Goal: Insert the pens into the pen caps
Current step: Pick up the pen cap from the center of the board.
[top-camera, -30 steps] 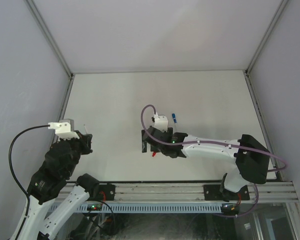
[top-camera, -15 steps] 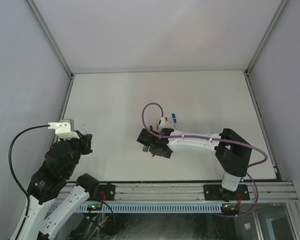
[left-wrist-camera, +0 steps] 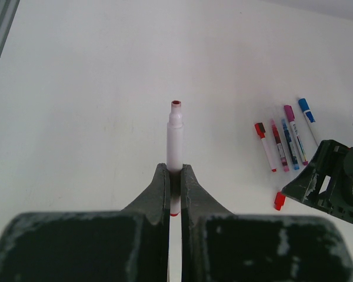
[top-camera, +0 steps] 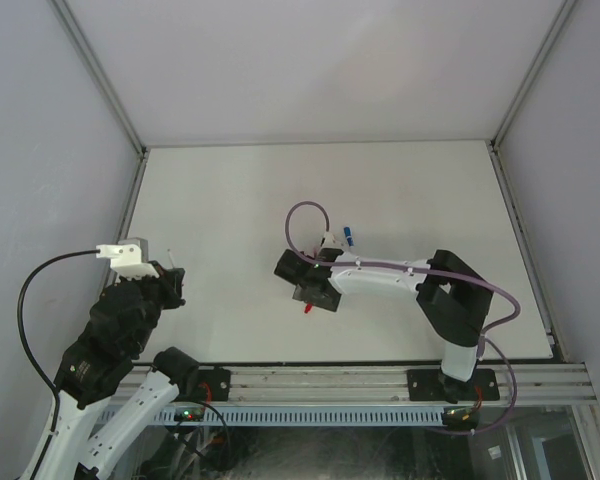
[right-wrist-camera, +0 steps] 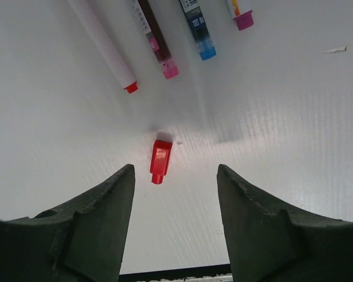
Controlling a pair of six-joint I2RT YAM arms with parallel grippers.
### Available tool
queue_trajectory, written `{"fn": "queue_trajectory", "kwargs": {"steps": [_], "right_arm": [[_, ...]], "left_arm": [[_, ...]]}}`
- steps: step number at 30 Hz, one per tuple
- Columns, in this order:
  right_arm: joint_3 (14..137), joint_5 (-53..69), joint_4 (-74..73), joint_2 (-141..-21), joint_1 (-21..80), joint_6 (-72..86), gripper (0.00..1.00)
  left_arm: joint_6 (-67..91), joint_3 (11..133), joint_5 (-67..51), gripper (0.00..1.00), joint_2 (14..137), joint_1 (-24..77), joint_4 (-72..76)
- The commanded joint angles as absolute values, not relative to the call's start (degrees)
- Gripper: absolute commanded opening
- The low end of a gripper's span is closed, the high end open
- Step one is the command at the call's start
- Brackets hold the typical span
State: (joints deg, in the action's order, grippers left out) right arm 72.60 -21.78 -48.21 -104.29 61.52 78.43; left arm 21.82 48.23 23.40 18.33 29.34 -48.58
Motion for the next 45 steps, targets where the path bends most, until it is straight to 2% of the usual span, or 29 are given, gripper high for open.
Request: {"fn": "queue_trajectory", "kwargs": {"steps": [1,36,45], "right_arm": [[75.0,-21.5,-47.9,-105.1,61.3,78.9,0.57],[79.3,-19.2,-50.1,-114.2,60.2,77.6,0.4],[79.3,-19.0,-51.0,-115.5,60.4,77.1,0.29]], "left_arm": [[21.0,48.5,23.1,0.0,18.5,29.2,-46.5],[21.0,48.4,23.0,0.0,18.3,29.2,-46.4],[20.9,48.4,23.0,0.0,18.3,29.2,-46.4]]}}
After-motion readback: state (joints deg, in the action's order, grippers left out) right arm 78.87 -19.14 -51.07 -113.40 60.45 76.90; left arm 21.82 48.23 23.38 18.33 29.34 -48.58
